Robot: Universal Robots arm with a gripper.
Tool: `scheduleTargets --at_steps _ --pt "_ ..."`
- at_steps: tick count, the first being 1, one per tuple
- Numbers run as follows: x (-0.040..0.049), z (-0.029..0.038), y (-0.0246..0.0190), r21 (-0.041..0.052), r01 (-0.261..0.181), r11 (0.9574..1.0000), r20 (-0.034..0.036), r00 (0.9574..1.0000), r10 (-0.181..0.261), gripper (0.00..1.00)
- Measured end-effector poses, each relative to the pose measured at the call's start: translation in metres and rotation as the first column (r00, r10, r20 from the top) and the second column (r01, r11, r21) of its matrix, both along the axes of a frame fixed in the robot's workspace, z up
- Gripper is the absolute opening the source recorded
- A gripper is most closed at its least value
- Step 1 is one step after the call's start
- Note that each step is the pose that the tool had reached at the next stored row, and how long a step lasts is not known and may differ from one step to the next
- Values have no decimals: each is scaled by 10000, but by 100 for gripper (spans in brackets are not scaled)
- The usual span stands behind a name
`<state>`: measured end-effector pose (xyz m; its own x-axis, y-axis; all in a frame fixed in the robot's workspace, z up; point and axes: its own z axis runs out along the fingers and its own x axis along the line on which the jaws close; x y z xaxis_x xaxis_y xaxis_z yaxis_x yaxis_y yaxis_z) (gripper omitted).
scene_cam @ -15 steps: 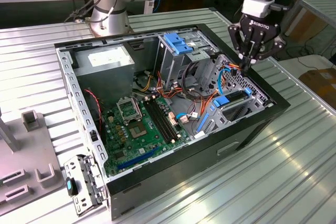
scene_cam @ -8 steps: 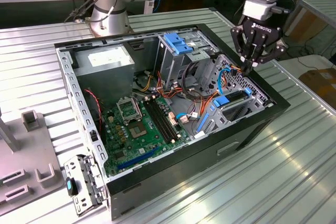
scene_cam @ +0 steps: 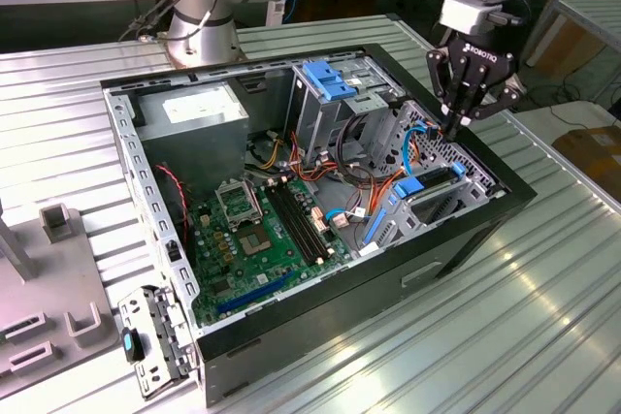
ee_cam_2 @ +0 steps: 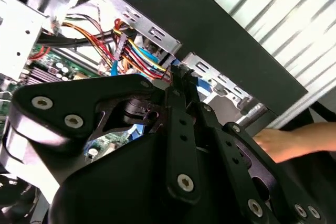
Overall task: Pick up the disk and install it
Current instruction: 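Insert the first disk wire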
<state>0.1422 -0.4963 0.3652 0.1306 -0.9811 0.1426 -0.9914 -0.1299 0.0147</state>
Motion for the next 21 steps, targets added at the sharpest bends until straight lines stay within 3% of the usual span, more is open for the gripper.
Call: scheduleTargets --at_steps 1,2,5,6,7,9,10,14,17,21 --pt "0 -2 -28 118 23 9999 1 10000 -23 17" --pt "0 -3 -69 117 93 9999 0 10000 -93 17" --pt "-17 -15 -85 121 280 9995 31 9996 -281 17" --pt "-137 -18 -85 240 269 9994 534 9982 -281 17" --pt "-146 -18 -91 255 265 9993 708 9971 -282 17" --pt "-153 -19 -129 312 276 9991 731 9969 -298 17" --pt "-154 -19 -163 318 331 9989 725 9967 -354 17" --pt "-154 -19 -225 324 422 9986 718 9964 -444 17" --pt "-183 -40 -233 326 770 9965 718 9943 -792 17" --pt "-225 -41 -233 324 810 9962 717 9940 -831 17"
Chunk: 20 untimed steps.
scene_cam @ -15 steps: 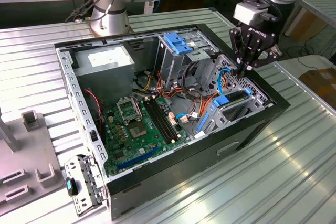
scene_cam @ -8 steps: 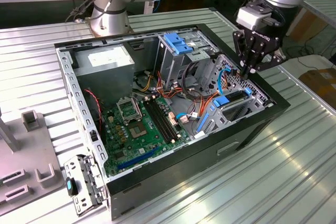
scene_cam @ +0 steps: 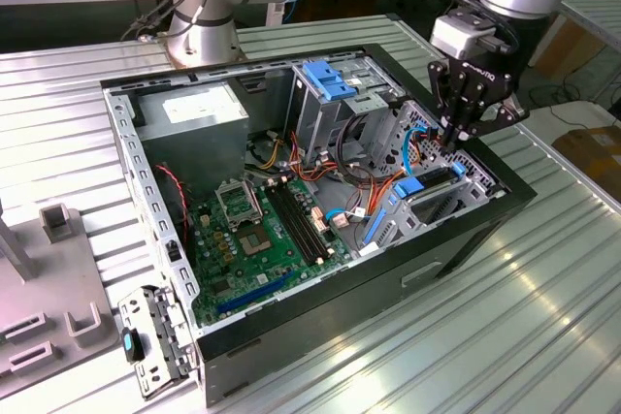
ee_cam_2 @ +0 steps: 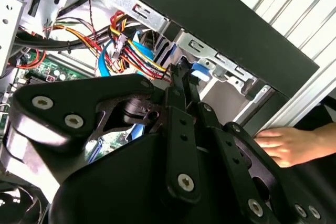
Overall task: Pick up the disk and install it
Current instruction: 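Insert the first disk wire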
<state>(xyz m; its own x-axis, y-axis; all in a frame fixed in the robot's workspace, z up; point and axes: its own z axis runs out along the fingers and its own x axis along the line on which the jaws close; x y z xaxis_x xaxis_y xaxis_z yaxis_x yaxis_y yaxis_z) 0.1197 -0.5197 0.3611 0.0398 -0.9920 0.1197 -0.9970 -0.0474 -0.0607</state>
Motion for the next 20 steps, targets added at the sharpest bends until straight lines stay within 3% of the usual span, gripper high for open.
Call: scheduleTargets --at_steps 4,6,7,9,11,12,14,20 --pt "-7 0 1 1 2 10000 0 10000 -2 17" --pt "-99 -1 5 6 76 10000 6 10000 -76 17" --pt "-99 -2 3 24 148 9999 7 9999 -148 17" --pt "-99 -31 -30 65 371 9993 6 9993 -371 17" --pt "-99 -50 -132 150 383 9992 2 9993 -383 17" --pt "-111 -63 -148 216 275 9994 -1 9996 -275 17" --pt "-119 -78 -149 260 173 9995 -2 9999 -173 17" --pt "-132 -105 -172 269 170 9995 -2 9999 -170 17"
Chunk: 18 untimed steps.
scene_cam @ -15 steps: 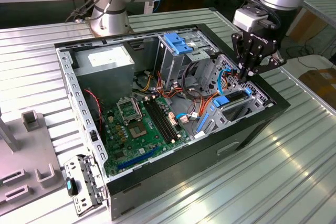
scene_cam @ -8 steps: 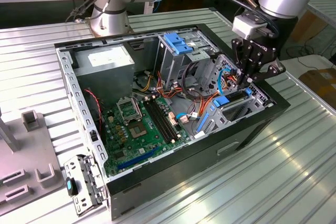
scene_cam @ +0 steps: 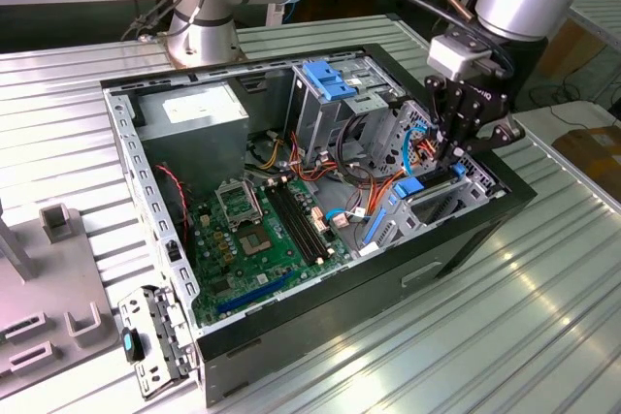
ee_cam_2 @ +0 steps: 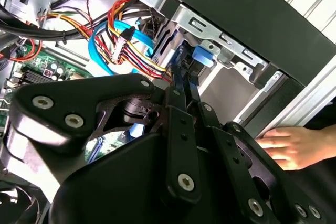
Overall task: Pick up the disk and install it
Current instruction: 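Insert the first disk wire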
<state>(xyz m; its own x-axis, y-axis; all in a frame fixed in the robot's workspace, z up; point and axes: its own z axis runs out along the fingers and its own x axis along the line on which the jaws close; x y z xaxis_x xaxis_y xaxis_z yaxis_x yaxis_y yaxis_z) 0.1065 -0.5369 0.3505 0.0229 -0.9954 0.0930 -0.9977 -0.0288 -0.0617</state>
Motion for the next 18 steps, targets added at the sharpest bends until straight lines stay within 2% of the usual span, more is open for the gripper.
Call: scheduleTargets --at_steps 6,18 --pt "-4 -23 -32 2 -27 10000 0 10000 27 17" --pt "-9 -47 -35 6 -27 10000 0 10000 27 17"
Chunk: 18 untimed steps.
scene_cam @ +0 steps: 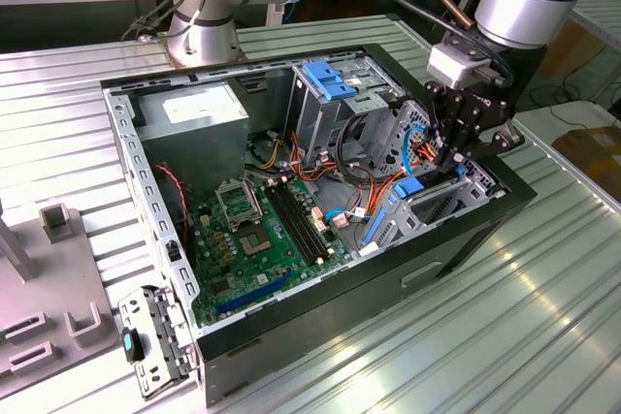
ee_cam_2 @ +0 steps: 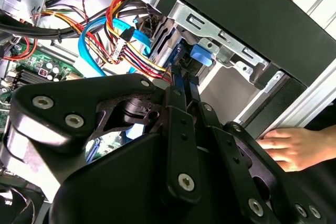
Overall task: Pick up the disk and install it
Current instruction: 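Insert the first disk wire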
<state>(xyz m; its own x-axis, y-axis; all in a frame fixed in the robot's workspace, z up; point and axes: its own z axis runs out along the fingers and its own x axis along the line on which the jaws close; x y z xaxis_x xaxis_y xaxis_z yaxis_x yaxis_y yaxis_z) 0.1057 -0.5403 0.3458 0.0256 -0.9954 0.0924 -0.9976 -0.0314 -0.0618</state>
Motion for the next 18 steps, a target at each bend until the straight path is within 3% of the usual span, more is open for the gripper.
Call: scheduleTargets --at_steps 7,18 --pt "0 15 9 -4 253 9997 0 9997 -253 17" --pt "2 -1 13 -2 205 9998 -1 9998 -205 17"
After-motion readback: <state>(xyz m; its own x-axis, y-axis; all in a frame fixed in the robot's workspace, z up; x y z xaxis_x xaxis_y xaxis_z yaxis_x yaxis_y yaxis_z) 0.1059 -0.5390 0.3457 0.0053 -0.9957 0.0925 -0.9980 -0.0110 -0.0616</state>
